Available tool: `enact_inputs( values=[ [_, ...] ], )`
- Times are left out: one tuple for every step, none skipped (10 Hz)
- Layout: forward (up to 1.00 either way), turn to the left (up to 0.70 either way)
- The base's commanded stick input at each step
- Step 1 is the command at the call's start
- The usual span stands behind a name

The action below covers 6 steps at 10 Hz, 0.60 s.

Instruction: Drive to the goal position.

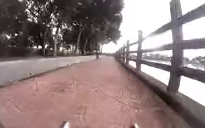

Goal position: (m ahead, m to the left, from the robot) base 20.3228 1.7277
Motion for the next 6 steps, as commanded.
enact_inputs(
  values=[
    [0.7,-0.01],
    [0.7,0.0],
    [0.7,0.0],
    [0.7,0.0],
    [0.7,0.0],
    [0.7,0.0]
  ],
)
